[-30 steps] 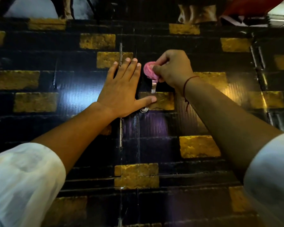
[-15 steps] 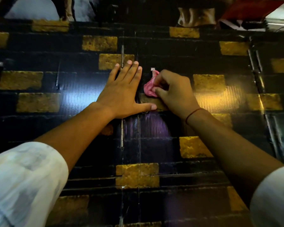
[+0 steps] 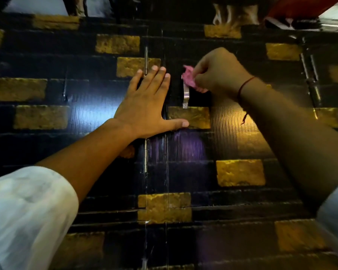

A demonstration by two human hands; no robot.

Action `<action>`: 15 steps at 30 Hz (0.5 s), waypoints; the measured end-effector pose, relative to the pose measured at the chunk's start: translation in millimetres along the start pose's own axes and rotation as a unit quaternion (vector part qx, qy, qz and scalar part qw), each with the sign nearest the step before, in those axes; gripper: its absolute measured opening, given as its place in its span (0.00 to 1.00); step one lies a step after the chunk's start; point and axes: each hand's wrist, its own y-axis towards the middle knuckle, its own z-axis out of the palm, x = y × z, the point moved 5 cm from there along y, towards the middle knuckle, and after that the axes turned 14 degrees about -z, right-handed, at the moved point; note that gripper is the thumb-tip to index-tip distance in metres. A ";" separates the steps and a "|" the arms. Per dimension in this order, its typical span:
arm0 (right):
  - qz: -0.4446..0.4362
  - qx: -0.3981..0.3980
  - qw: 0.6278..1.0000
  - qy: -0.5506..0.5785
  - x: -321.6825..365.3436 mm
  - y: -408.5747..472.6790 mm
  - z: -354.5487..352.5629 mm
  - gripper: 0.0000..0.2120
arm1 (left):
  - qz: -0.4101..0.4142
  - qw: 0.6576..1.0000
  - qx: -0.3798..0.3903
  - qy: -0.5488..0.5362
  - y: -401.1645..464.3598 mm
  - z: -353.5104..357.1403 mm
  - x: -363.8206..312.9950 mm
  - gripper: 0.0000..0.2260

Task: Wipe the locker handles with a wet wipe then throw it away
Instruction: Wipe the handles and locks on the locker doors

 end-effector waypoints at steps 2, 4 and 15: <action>0.016 -0.030 0.998 0.048 -1.5 -3.4 -4.7 0.06 | 0.000 1.000 0.001 0.003 0.2 -0.4 -0.4 0.59; -0.043 -0.017 0.998 0.042 13.5 -6.2 4.0 0.09 | 0.000 1.000 -0.003 0.003 -0.1 -0.2 -1.0 0.59; -0.038 0.086 0.993 -0.067 14.7 2.8 4.7 0.09 | -0.003 1.000 -0.001 0.007 -0.1 0.2 -0.2 0.59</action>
